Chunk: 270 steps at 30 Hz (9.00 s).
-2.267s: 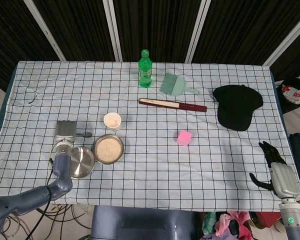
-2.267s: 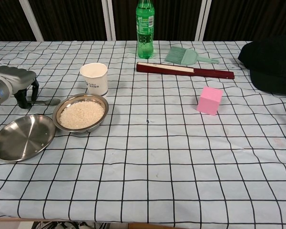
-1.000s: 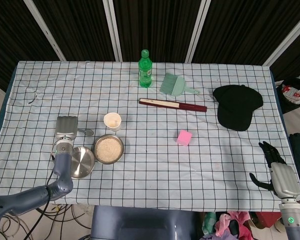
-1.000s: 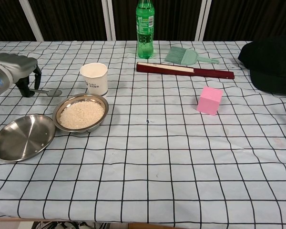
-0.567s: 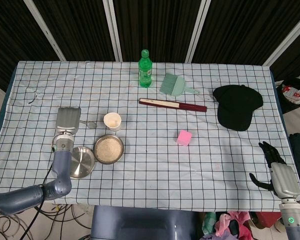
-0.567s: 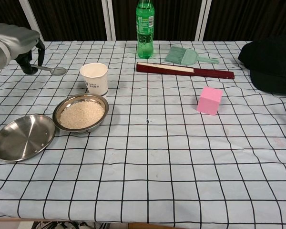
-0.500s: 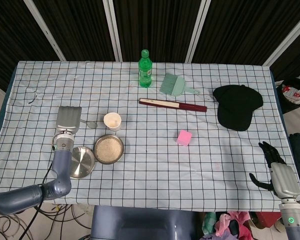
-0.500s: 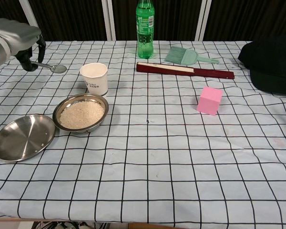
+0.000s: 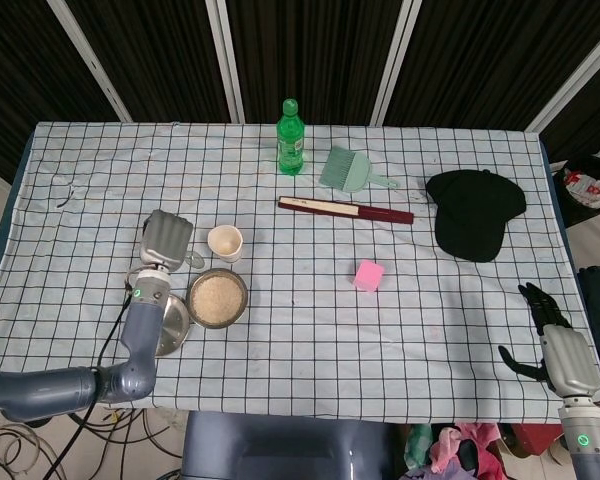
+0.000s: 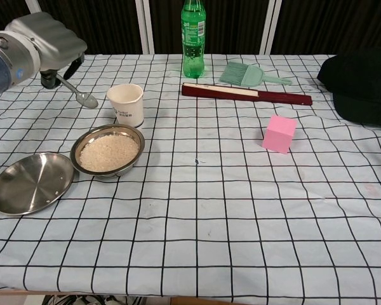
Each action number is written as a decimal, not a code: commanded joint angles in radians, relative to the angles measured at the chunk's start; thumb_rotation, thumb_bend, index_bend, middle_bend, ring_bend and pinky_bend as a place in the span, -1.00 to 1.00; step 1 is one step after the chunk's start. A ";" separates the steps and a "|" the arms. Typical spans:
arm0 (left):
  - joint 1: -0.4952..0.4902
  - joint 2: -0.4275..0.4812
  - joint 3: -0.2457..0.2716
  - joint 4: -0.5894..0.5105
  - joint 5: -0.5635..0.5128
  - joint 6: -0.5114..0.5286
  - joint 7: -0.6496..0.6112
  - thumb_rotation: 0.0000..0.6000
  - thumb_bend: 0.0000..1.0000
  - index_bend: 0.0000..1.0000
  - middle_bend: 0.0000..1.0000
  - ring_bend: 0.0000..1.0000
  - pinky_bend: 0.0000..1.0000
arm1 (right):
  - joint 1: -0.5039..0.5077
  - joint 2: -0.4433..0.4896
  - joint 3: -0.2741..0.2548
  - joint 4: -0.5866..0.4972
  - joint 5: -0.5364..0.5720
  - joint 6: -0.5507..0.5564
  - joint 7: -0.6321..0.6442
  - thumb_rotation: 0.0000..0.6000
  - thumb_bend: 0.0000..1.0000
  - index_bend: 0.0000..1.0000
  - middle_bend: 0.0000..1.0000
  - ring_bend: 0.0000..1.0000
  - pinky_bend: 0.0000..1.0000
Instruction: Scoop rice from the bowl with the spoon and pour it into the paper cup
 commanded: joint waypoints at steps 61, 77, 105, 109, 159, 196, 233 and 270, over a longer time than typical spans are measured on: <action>-0.029 -0.096 0.310 0.178 0.487 -0.129 0.194 1.00 0.07 0.57 1.00 1.00 1.00 | -0.002 0.010 0.006 -0.016 0.014 -0.009 0.034 1.00 -0.49 -1.00 -1.00 -1.00 -0.61; -0.024 -0.093 0.286 0.167 0.492 -0.121 0.225 1.00 0.07 0.58 1.00 1.00 1.00 | -0.002 0.012 0.006 -0.014 0.013 -0.011 0.039 1.00 -0.50 -1.00 -1.00 -1.00 -0.61; -0.003 -0.086 0.270 0.162 0.569 -0.123 0.225 1.00 0.07 0.58 1.00 1.00 1.00 | -0.003 0.011 0.006 -0.016 0.012 -0.009 0.040 1.00 -0.49 -1.00 -1.00 -1.00 -0.61; -0.002 -0.092 0.272 0.173 0.577 -0.133 0.229 1.00 0.07 0.58 1.00 1.00 1.00 | -0.003 0.011 0.006 -0.016 0.013 -0.010 0.039 1.00 -0.49 -1.00 -1.00 -1.00 -0.61; 0.080 -0.160 0.198 0.112 0.473 -0.119 0.254 1.00 0.08 0.60 1.00 1.00 1.00 | -0.004 0.014 0.008 -0.017 0.015 -0.010 0.048 1.00 -0.49 -1.00 -1.00 -1.00 -0.61; 0.149 -0.201 0.122 0.128 0.425 -0.004 0.006 1.00 0.12 0.61 1.00 1.00 1.00 | -0.004 0.013 0.009 -0.020 0.018 -0.011 0.050 1.00 -0.49 -1.00 -1.00 -1.00 -0.61; 0.185 -0.066 0.018 -0.028 0.465 0.088 -0.158 1.00 0.12 0.61 1.00 1.00 1.00 | -0.005 0.014 0.008 -0.020 0.017 -0.010 0.047 1.00 -0.49 -1.00 -1.00 -1.00 -0.61; 0.040 -0.132 -0.082 0.274 0.345 -0.016 -0.146 1.00 0.12 0.61 1.00 1.00 1.00 | -0.004 0.018 0.012 -0.030 0.032 -0.021 0.056 1.00 -0.49 -1.00 -1.00 -1.00 -0.61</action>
